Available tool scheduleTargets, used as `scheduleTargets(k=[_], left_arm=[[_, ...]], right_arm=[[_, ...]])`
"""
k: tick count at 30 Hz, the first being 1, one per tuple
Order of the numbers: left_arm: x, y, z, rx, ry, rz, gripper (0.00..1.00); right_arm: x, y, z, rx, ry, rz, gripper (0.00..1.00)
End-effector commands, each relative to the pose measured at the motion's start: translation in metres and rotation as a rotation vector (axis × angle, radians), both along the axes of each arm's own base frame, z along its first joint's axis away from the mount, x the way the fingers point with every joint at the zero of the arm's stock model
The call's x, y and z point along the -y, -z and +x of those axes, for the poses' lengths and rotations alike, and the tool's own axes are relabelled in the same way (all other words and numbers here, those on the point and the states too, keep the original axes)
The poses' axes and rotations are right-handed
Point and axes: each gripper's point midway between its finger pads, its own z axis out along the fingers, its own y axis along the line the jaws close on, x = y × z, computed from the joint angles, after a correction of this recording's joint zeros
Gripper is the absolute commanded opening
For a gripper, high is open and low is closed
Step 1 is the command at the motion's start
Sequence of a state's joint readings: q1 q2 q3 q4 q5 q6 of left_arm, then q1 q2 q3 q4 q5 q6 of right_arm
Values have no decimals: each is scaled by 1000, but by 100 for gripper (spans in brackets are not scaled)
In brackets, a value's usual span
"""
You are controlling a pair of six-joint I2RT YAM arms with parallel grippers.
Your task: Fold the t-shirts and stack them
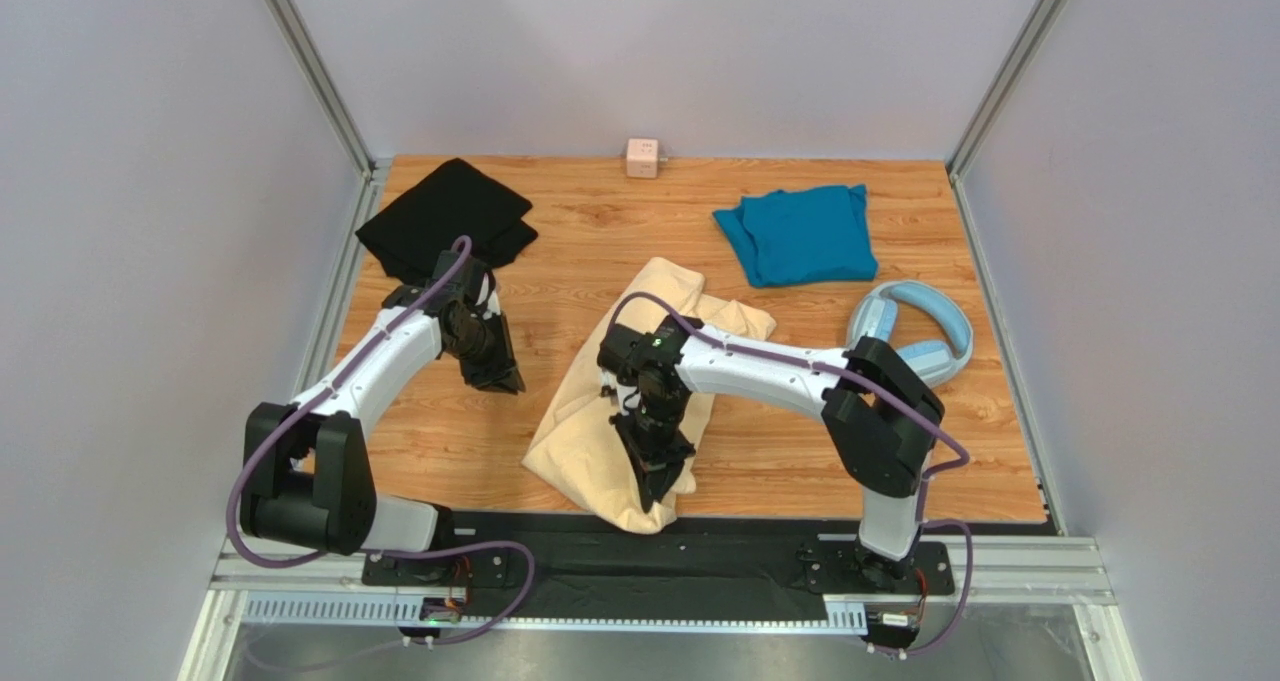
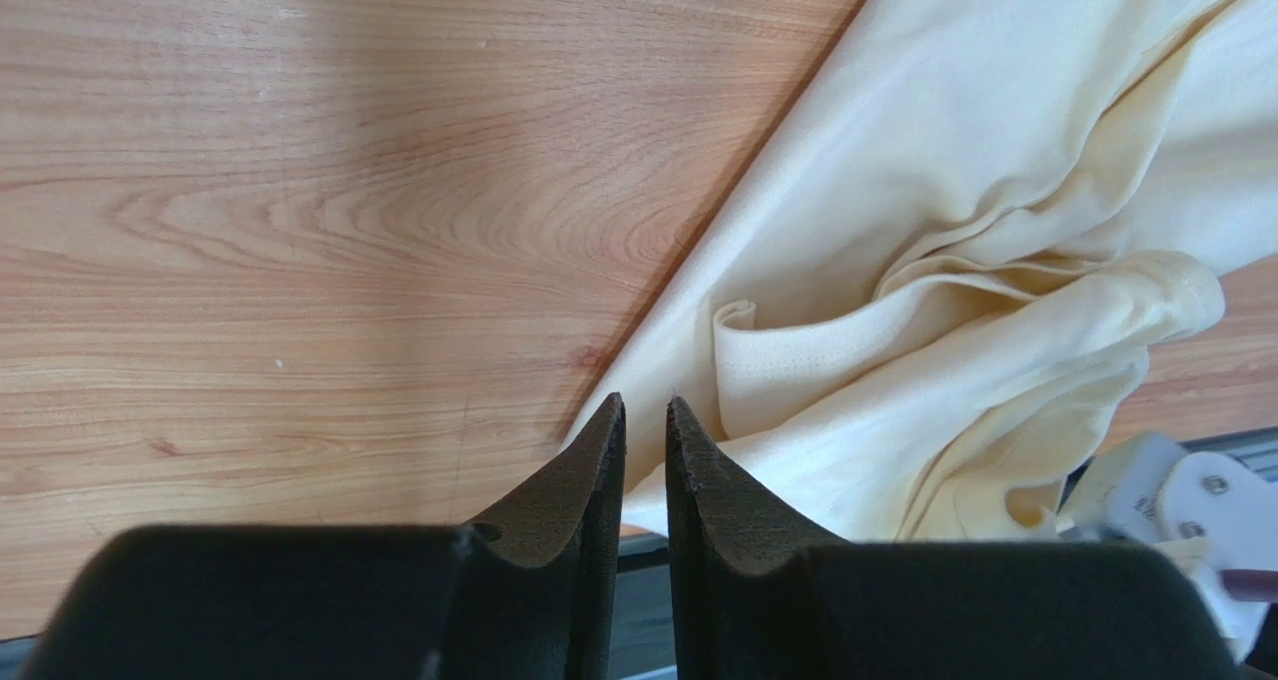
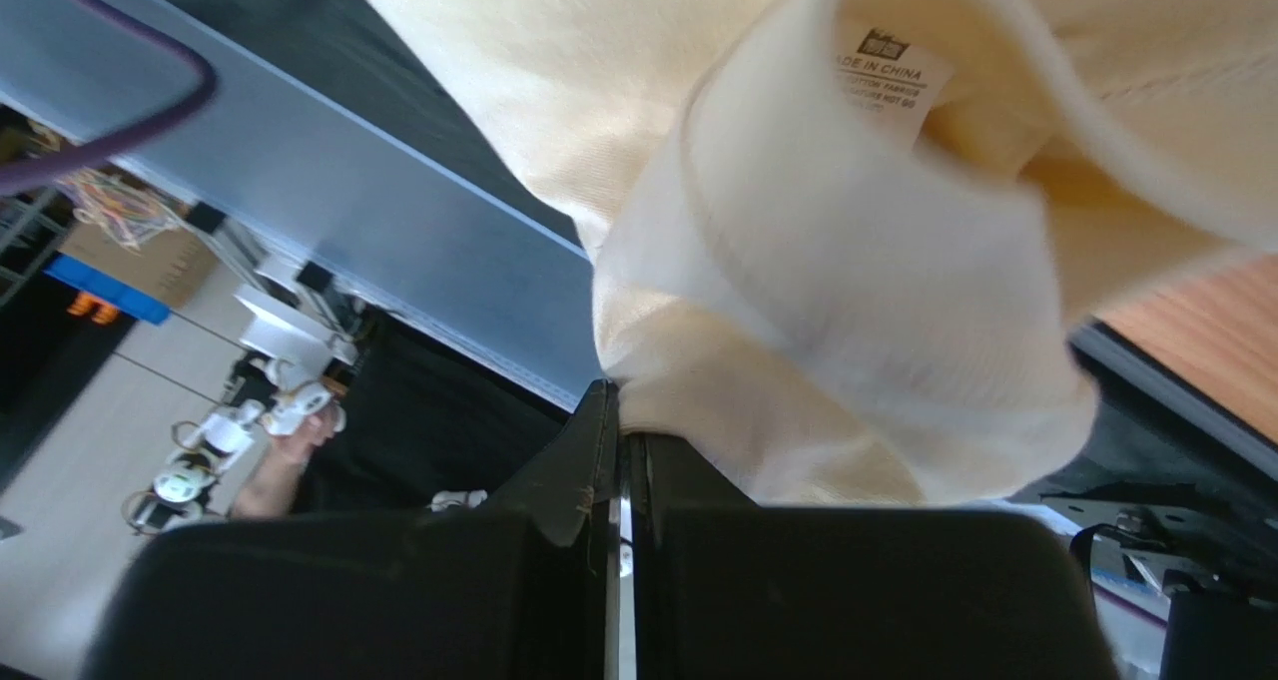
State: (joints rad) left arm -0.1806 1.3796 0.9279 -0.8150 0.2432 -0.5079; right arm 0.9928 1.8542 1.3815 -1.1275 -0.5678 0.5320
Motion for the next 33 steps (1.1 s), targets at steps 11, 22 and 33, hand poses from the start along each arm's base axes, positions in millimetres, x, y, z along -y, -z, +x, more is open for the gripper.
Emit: scheduleTargets(k=[11,22,33], left_arm=[[44,5,18,26,105,-208,24],[77,-14,12,55,291,-340,25],[88,15,-21,-38,380,-404,26]], right_arm=[[81,-38,-15,187,122,-107,34],[105,-22,48,299,287,-142,40],[74,-7,88,285,282,-131,50]])
